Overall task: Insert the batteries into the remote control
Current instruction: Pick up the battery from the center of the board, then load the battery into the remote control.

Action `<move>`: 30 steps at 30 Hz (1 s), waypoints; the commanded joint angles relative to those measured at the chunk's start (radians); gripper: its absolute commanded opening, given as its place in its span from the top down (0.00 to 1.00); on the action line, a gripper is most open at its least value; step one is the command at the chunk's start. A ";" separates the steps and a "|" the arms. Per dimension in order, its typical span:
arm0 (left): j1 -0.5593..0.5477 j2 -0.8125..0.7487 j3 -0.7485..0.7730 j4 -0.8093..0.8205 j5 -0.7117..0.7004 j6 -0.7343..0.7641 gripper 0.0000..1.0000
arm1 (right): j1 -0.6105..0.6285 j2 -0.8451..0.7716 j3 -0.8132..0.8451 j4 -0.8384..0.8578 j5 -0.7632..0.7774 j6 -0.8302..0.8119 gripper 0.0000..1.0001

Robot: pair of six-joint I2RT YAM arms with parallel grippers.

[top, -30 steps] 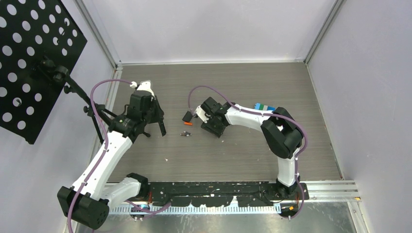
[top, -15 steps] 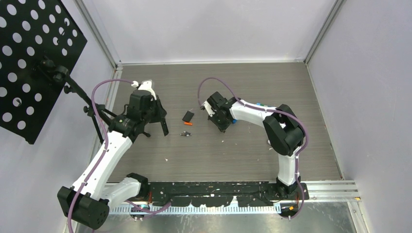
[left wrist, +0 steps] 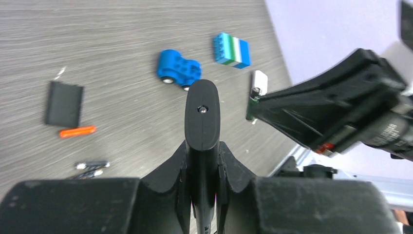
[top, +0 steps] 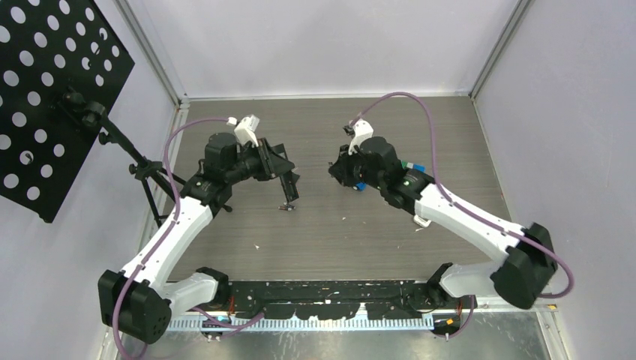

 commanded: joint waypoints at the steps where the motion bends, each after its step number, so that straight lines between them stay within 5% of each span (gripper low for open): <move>1: -0.007 -0.003 -0.059 0.360 0.181 -0.162 1.00 | 0.089 -0.110 -0.030 0.209 -0.058 0.182 0.92; 9: -0.016 0.008 -0.123 0.571 0.214 -0.346 1.00 | 0.244 -0.127 -0.009 0.337 0.040 0.174 0.92; 30: -0.016 0.018 -0.176 0.745 0.242 -0.511 1.00 | 0.266 -0.113 -0.020 0.265 0.055 0.014 0.90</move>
